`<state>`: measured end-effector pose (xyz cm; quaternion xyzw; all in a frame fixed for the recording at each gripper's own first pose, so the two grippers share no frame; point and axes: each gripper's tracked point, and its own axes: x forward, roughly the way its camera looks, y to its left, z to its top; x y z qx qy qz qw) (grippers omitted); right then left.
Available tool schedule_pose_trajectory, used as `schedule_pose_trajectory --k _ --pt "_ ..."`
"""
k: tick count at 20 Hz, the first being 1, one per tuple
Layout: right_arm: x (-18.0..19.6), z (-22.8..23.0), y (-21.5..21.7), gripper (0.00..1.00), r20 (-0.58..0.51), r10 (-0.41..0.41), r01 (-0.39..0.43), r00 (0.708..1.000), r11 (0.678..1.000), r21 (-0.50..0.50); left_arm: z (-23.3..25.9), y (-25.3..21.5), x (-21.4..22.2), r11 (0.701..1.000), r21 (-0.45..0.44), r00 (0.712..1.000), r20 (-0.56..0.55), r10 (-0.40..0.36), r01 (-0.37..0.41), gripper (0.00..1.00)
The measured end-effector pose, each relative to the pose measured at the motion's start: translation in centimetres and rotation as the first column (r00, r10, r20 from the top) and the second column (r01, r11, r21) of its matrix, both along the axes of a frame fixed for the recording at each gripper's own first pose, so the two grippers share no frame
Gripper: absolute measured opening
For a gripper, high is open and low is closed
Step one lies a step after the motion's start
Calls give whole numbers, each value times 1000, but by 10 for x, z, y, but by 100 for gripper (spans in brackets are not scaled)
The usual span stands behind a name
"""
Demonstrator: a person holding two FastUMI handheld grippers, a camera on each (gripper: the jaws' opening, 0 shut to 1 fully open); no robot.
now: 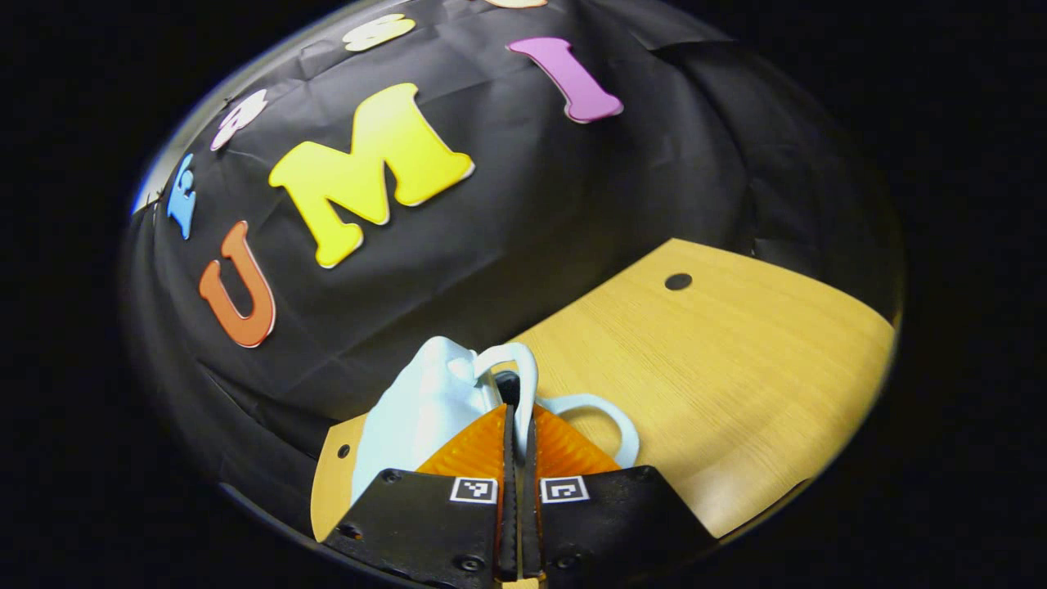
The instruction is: First open the suitcase, pack the skin care products into it, and then close the suitcase.
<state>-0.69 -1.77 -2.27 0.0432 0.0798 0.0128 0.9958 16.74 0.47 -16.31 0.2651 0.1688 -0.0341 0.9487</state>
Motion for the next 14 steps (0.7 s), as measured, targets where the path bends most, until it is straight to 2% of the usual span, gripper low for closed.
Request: schedule_pose_trajectory --k 2,9,11,12,14 --pt "3 -5 -16 81 1 -39 39 999 999 22 -16 -9 -1 1000 29 1000 -29 -8 8 5" --pt "10 -20 -38 81 -35 -102 104 994 991 85 -45 -5 18 997 70 993 -115 -19 27 7" --pt "13 -16 -40 77 -32 -114 117 993 990 83 -47 -10 17 996 75 992 -125 -35 45 7" --pt "14 -14 -40 81 -34 -121 123 992 989 77 -49 -14 15 996 72 990 -135 -48 58 7" --pt "16 -8 -41 77 -32 -134 136 990 988 66 -52 -20 9 996 50 985 -162 -67 76 23"
